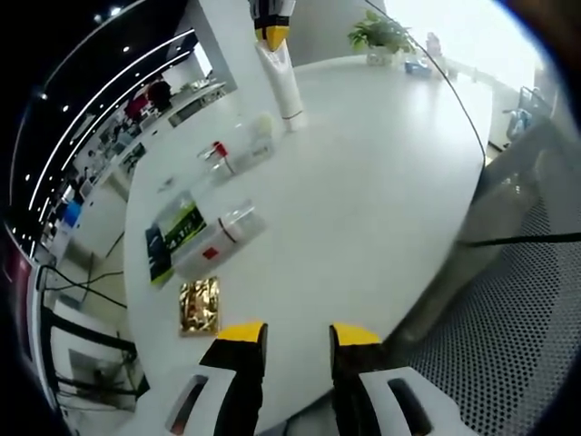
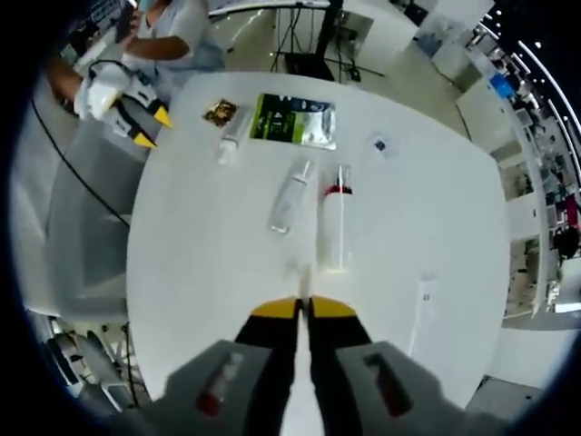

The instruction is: Arrange the skincare products in the storage area until every visible bottle or jar stands upright without overlapping.

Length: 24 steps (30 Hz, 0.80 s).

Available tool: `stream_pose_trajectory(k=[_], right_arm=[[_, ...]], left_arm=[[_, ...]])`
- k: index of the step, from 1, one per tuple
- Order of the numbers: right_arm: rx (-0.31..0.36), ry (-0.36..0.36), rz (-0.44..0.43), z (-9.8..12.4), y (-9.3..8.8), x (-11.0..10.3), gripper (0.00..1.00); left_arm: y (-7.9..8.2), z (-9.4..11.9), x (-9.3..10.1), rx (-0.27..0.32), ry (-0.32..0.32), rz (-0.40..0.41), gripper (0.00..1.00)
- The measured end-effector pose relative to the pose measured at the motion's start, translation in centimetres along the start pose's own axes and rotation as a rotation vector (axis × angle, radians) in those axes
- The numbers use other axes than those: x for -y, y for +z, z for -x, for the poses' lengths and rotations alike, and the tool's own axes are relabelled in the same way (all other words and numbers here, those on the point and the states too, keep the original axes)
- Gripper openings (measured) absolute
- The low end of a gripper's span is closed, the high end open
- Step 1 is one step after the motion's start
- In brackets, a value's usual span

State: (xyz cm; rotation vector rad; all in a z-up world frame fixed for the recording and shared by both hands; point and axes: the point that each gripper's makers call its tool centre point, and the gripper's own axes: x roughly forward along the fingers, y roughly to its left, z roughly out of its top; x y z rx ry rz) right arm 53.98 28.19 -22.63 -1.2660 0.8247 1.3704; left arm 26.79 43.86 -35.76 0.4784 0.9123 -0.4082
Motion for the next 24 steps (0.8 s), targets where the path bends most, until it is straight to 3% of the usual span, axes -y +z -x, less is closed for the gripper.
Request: stream_pose_trajectory(k=[9, 14, 24], right_arm=[[0.010, -0.033, -0.042, 0.02, -0.17, -0.05, 0.05], [0.022, -0.089, -0.049, -0.07, -0.30, 0.13, 0.07], [0.069, -0.106, -0.065, -0.62, -0.40, -0.08, 0.09]], left_arm=[[0.05, -0.07, 0.37, 0.001, -0.015, -0.022, 0.28], [0.16, -0.06, 0.77, 0.005, -0.031, -0.039, 0.28], [0.17, -0.10, 1.02, 0.003, -0.042, -0.055, 0.28]])
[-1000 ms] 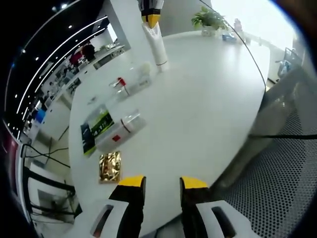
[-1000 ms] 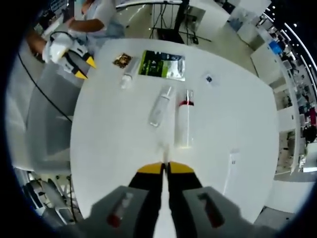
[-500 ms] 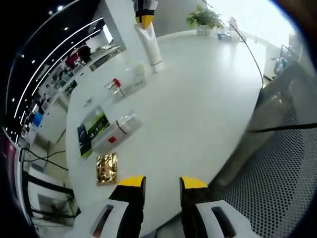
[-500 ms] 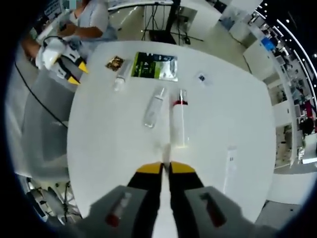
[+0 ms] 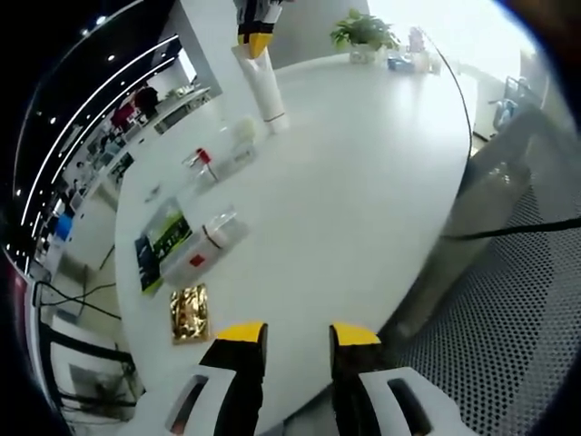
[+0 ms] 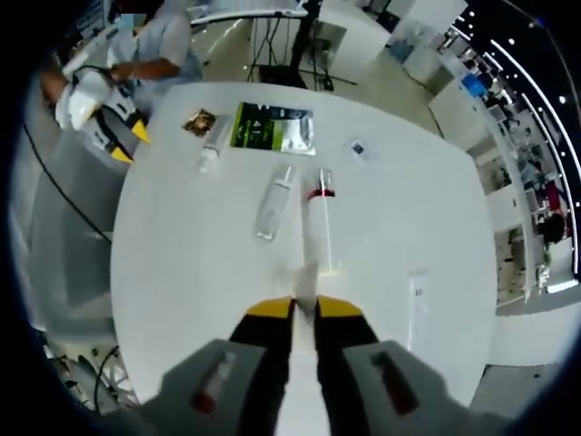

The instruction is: Arrange the skincare products in the storage area until every visible bottle or jar stands upright without overlapping.

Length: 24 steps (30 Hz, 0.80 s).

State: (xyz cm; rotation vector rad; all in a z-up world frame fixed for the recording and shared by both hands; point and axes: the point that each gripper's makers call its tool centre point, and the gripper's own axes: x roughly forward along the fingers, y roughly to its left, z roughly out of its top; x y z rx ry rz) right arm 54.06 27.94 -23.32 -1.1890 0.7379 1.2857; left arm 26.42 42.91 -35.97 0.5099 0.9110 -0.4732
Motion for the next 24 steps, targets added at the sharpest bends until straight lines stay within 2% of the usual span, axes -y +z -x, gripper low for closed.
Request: stream_pose_trajectory(k=[13, 18, 24], right_arm=[[-0.012, 0.013, -0.001, -0.87, -0.65, 0.11, 0.12], [0.014, 0.029, -0.022, -0.66, -0.25, 0.32, 0.11], [0.042, 0.056, 0.015, -0.87, 0.08, 0.42, 0.08]], left_arm=[[-0.13, -0.10, 0.02, -0.008, -0.001, -0.013, 0.28], [-0.15, -0.12, 0.05, -0.010, -0.003, -0.013, 0.28], [-0.24, -0.19, 0.18, -0.016, -0.010, -0.015, 0.28]])
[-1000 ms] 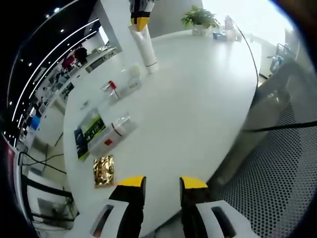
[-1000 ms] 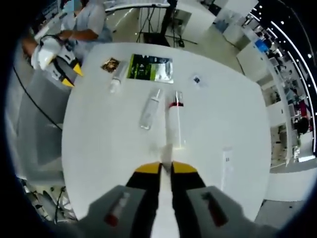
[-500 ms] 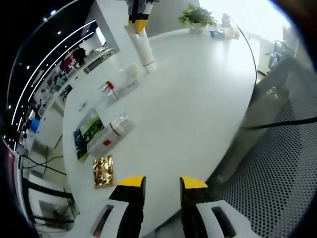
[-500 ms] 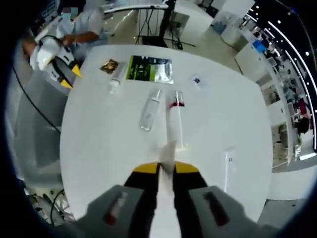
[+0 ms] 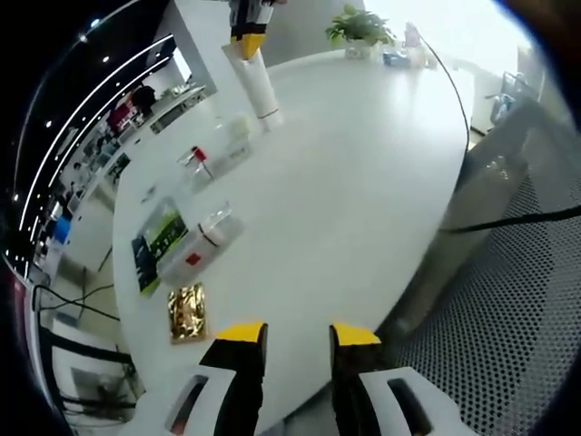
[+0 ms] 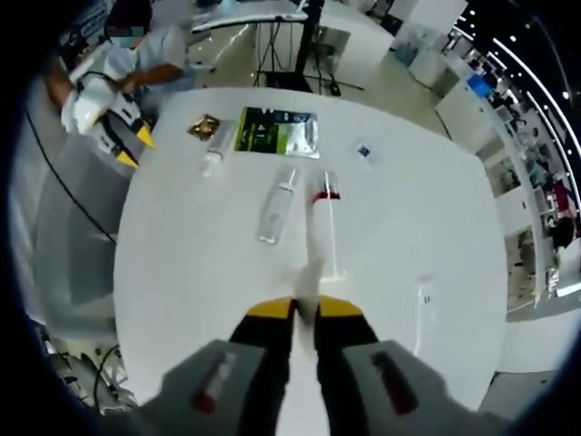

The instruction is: Arrange the skincare products in the storage area until every visible bottle or jar stands upright without overlapping.

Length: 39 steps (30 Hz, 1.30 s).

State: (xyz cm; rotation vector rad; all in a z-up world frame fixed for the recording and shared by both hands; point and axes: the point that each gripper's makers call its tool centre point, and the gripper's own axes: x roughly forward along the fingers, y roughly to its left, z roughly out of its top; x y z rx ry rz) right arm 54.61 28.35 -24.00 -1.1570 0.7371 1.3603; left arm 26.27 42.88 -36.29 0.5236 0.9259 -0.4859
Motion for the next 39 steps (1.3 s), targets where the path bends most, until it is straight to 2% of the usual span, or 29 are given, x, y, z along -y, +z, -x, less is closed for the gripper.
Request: stream_pose_trajectory(k=[3, 10, 11, 14, 15, 16, 17, 19, 23, 24, 28, 31, 34, 39], right_arm=[[0.041, 0.004, 0.017, -0.1, 0.5, 0.1, 0.07], [0.055, -0.003, 0.029, -0.2, 1.0, 0.4, 0.09], [0.056, 0.000, 0.025, -0.2, 1.0, 0.3, 0.12], [0.065, 0.000, -0.042, 0.2, 0.9, -0.2, 0.31], [0.064, -0.002, -0.036, 0.5, 0.8, -0.4, 0.30], [0.093, -0.050, -0.018, 1.1, 1.0, 0.0, 0.29], [0.101, -0.051, -0.037, 1.5, 0.9, -0.4, 0.30], [0.150, -0.078, -0.134, 3.3, 1.1, -0.9, 0.34], [0.240, -0.104, -0.198, 6.0, 1.5, -1.8, 0.45], [0.283, -0.139, -0.218, 7.5, 1.4, -2.0, 0.45], [0.289, -0.227, -0.252, 10.6, -0.7, -2.3, 0.50], [0.316, -0.267, -0.283, 13.0, -1.5, -2.5, 0.52], [0.401, -0.266, -0.315, 16.0, -0.5, -2.9, 0.53], [0.432, -0.332, -0.288, 20.6, 0.9, -3.6, 0.54]], left_arm=[[-0.1, 0.0, 0.1, -0.004, -0.003, 0.002, 0.28], [-0.2, 0.0, 0.1, -0.011, -0.006, 0.003, 0.28], [-0.2, 0.0, 0.1, -0.012, -0.006, 0.003, 0.28], [-0.2, 0.0, 0.1, -0.012, -0.006, 0.004, 0.28], [-0.2, 0.0, 0.1, -0.012, -0.006, 0.003, 0.28], [-0.2, 0.0, 0.1, -0.012, -0.006, 0.002, 0.28], [-0.2, 0.0, 0.1, -0.011, -0.005, 0.003, 0.28], [-0.2, 0.0, 0.1, -0.010, -0.005, 0.003, 0.28], [-0.2, 0.0, 0.1, -0.010, -0.007, 0.000, 0.28], [-0.1, -0.1, 0.2, -0.009, -0.008, -0.001, 0.28], [-0.1, 0.0, 0.2, -0.010, -0.011, -0.005, 0.28], [-0.2, 0.0, 0.4, -0.013, -0.015, -0.010, 0.28], [-0.1, 0.0, 0.6, -0.015, -0.019, -0.017, 0.28], [0.0, 0.0, 0.4, -0.006, -0.012, -0.007, 0.28]])
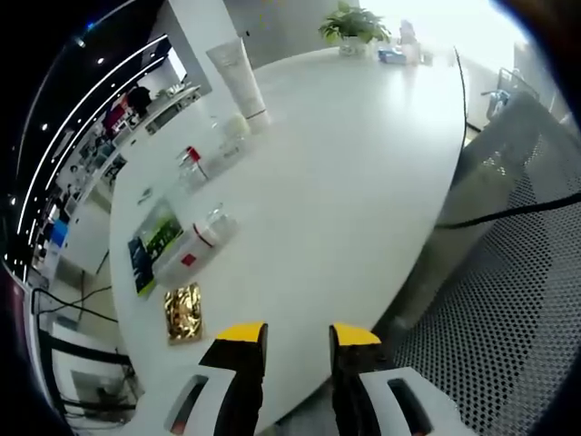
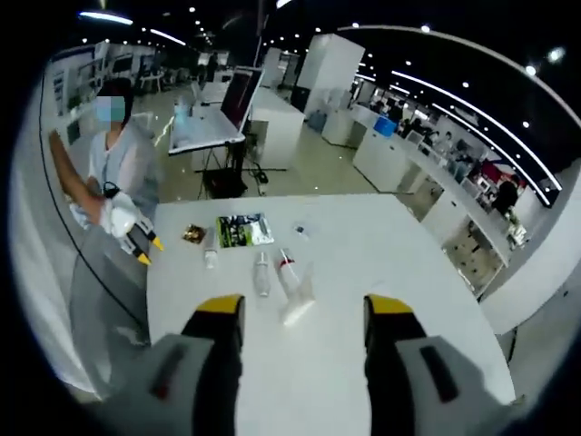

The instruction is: Arrange the skincare products in the storage area until every visible bottle or jar stands upright without overlapping.

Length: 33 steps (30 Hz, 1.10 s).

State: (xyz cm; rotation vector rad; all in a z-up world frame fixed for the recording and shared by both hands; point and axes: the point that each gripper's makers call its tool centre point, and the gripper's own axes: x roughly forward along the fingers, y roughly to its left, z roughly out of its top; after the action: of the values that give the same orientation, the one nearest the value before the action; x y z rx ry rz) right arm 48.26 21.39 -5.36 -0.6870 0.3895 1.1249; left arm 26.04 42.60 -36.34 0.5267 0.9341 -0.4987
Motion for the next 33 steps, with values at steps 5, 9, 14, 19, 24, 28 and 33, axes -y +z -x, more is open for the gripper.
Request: stream_pose_trajectory(k=[5, 9, 14, 19, 24, 28, 33], right_arm=[[0.076, -0.017, 0.061, 3.5, 3.6, -2.0, 0.54], [0.170, -0.038, 0.086, 5.7, 6.6, -2.3, 0.53], [0.217, -0.053, 0.112, 7.9, 9.0, -3.4, 0.53], [0.080, -0.118, 0.216, 7.7, 7.8, -4.3, 0.51], [0.081, -0.124, 0.201, 7.9, 9.4, -5.1, 0.50], [0.143, -0.134, 0.232, 8.0, 15.6, -5.6, 0.49], [0.228, -0.116, 0.289, 7.5, 23.8, -6.5, 0.45]], left_arm=[[-0.3, 0.0, 0.6, -0.022, -0.010, -0.041, 0.29], [-0.5, -0.2, 0.8, -0.041, -0.021, -0.087, 0.26], [-0.7, 0.2, 0.6, -0.025, -0.015, -0.035, 0.22], [-1.8, -0.1, 3.2, -0.087, -0.108, -0.181, 0.29], [0.4, 0.4, 4.6, 0.027, -0.149, -0.283, 0.28], [-1.5, 0.2, 5.0, -0.051, -0.177, -0.264, 0.30], [0.4, 0.4, 4.5, 0.035, -0.151, -0.243, 0.31]])
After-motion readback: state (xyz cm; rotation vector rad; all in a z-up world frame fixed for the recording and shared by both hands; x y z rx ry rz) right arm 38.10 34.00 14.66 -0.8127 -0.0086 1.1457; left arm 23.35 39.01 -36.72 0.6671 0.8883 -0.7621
